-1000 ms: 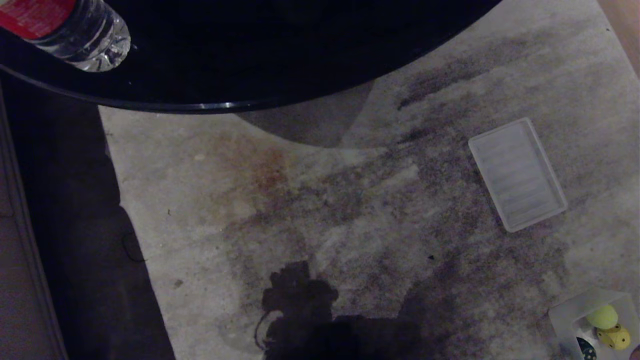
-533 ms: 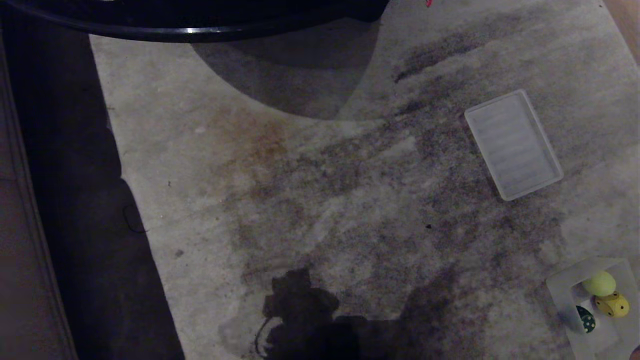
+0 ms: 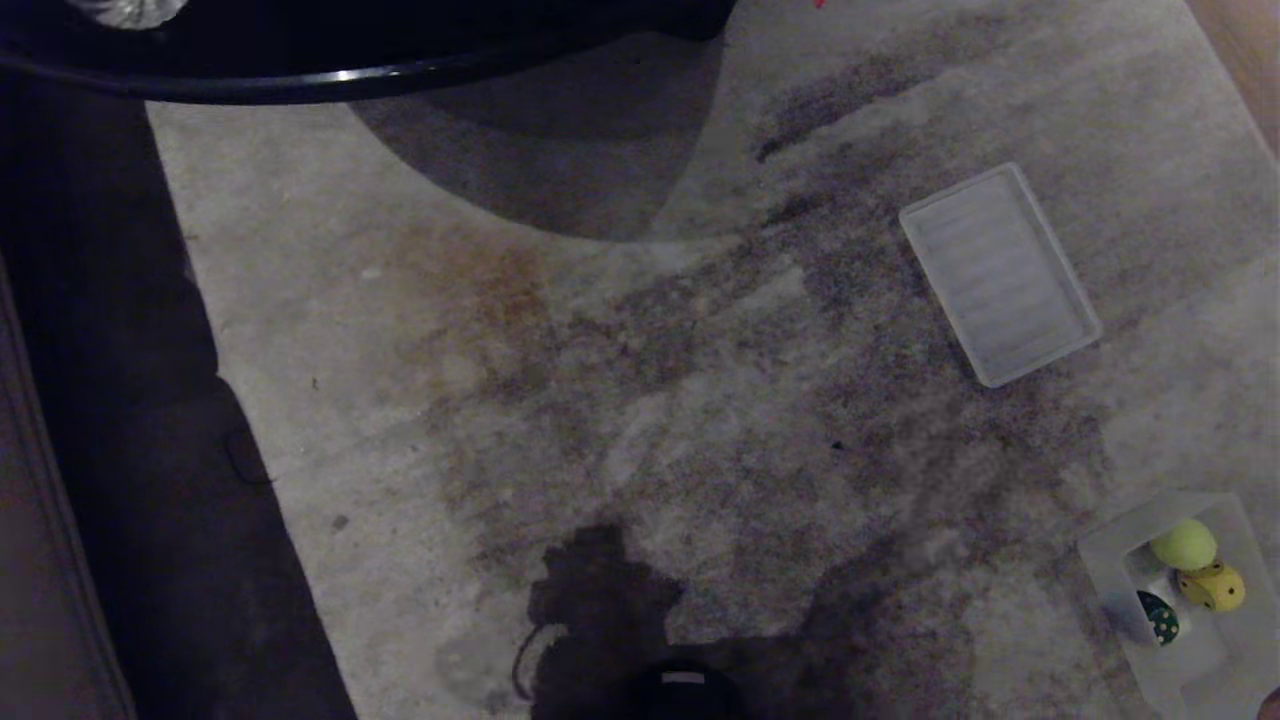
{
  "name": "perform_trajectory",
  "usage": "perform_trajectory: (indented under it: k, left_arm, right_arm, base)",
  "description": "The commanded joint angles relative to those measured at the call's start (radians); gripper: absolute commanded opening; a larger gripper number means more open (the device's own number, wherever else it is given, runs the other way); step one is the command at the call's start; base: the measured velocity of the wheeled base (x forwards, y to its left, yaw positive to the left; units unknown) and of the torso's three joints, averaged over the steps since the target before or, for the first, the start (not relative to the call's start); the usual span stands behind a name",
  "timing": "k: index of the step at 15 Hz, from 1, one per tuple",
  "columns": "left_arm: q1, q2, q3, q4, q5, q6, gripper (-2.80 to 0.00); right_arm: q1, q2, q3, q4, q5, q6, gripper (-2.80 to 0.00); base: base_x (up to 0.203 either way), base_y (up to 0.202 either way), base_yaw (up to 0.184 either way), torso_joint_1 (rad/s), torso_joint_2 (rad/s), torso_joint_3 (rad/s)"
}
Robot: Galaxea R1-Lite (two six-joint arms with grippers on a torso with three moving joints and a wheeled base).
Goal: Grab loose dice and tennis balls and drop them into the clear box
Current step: Put the toys in the box
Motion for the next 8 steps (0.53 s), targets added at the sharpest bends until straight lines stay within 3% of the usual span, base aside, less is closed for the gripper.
perform_trajectory:
  k: [1,8]
  left_arm:
    - [0.0,0.001,0.002,0.0,0.001,-0.001,-2.8]
    - [0.0,0.001,0.002,-0.002,0.003,-0.004,-2.8]
  right_arm:
    - [0.0,0.002,0.0,0.0,-0.001,0.001,-2.8]
    - [0.0,0.002,0.001,0.0,-0.001,0.001,-2.8]
  base:
    - [0.001,0.01,-0.152,0.006,0.0,0.003]
    - [0.001,0.011,-0.166,0.004,0.0,0.002]
